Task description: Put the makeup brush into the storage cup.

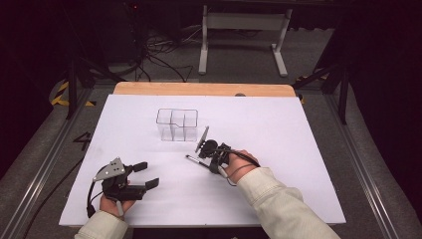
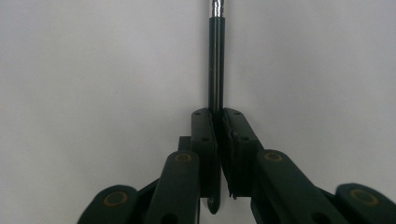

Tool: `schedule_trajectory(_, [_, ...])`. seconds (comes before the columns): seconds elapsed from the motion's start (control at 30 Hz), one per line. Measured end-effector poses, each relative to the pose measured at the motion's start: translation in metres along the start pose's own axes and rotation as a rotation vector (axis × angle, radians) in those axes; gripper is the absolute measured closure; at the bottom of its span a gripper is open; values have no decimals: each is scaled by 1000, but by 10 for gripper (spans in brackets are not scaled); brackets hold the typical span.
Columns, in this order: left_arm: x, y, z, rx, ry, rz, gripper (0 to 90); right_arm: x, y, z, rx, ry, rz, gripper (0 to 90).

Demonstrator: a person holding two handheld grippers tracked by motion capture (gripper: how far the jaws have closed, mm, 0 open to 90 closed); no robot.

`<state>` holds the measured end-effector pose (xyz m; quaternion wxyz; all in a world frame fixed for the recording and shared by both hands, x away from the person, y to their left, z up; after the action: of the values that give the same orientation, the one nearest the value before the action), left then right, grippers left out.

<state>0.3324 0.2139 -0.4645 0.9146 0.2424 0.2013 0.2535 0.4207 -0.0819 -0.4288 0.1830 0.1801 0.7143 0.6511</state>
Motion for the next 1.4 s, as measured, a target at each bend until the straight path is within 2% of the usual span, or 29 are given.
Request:
schedule_trajectory(0.1, [1, 1, 1, -9, 12, -17, 209, 0, 4, -3, -33, 0, 3, 844])
schedule_trajectory(0.17, [1, 1, 2, -20, 17, -37, 209, 1, 11, -8, -77, 0, 8, 844])
schedule_trajectory(0.23, [1, 1, 4, -41, 21, -74, 210, 2, 17, -11, -108, 3, 7, 844])
schedule_trajectory(0.27, [1, 1, 5, -47, 18, -82, 201, 4, 25, -15, -160, 12, 11, 844])
schedule_trajectory(0.33, [1, 2, 8, -62, 14, -113, 199, 4, 27, -17, -179, 12, 13, 844])
schedule_trajectory(0.37, [1, 2, 8, -62, 14, -113, 196, 6, 33, -21, -227, 22, 13, 844])
schedule_trajectory(0.4, [0, 2, 11, -68, 7, -124, 196, 6, 33, -21, -227, 22, 13, 844])
schedule_trajectory(0.47, [-1, 1, 15, -74, 2, -144, 178, 8, 40, -27, -300, 36, 18, 844])
schedule_trajectory(0.7, [-3, 3, 29, -106, -25, -175, 102, 11, 54, -45, -492, 67, 29, 844])
schedule_trajectory(0.87, [-6, 6, 36, -132, -37, -189, 59, 11, 58, -56, -622, 69, 42, 843])
schedule_trajectory(1.0, [-10, 8, 43, -145, -69, -186, 40, 11, 58, -65, -729, 90, 47, 844])
schedule_trajectory(1.1, [-13, 6, 46, -161, -91, -192, 38, 11, 57, -69, -755, 89, 48, 844])
schedule_trajectory(1.4, [-26, 3, 63, -189, -137, -227, 46, 14, 51, -81, -927, 105, 98, 843])
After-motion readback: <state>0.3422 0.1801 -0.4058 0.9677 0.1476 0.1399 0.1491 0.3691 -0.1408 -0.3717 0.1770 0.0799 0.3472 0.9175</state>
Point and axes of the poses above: each handheld gripper's, and its own axes: y roughly backward along the jaws, z roughly out of its top, x roughly to its left, the point moved 1 cm from there along -y, roughly forward along the jaws, and after that the axes turned 13 degrees about x, right-handed, at the moved point
